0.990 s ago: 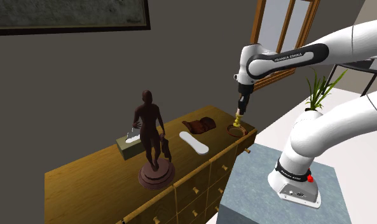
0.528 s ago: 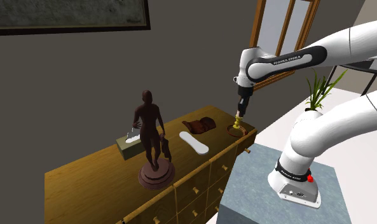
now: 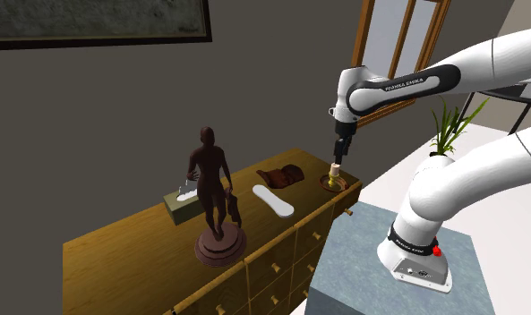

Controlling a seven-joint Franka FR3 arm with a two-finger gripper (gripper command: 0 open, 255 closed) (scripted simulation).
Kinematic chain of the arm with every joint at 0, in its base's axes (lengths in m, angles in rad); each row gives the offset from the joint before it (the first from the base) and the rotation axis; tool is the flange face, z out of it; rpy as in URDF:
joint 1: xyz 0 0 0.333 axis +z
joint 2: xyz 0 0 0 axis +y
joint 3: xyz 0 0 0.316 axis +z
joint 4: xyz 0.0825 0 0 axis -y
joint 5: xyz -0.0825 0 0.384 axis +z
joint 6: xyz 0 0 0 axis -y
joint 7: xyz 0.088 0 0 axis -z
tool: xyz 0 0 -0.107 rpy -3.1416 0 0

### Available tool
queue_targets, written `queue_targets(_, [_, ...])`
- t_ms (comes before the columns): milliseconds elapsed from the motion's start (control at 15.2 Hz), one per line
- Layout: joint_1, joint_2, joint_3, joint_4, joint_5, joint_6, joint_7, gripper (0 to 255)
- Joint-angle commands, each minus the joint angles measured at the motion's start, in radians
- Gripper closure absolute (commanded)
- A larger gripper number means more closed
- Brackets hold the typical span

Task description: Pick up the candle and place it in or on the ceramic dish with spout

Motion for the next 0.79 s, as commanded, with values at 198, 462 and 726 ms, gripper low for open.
queue_targets(198, [0.007, -0.018, 0.018, 0.117, 0.017, -0.134, -0.002, 0])
queue_targets(462, [0.007, -0.018, 0.018, 0.117, 0.017, -0.134, -0.002, 0])
queue_targets(726, [0.007, -0.018, 0.018, 0.117, 0.017, -0.134, -0.002, 0])
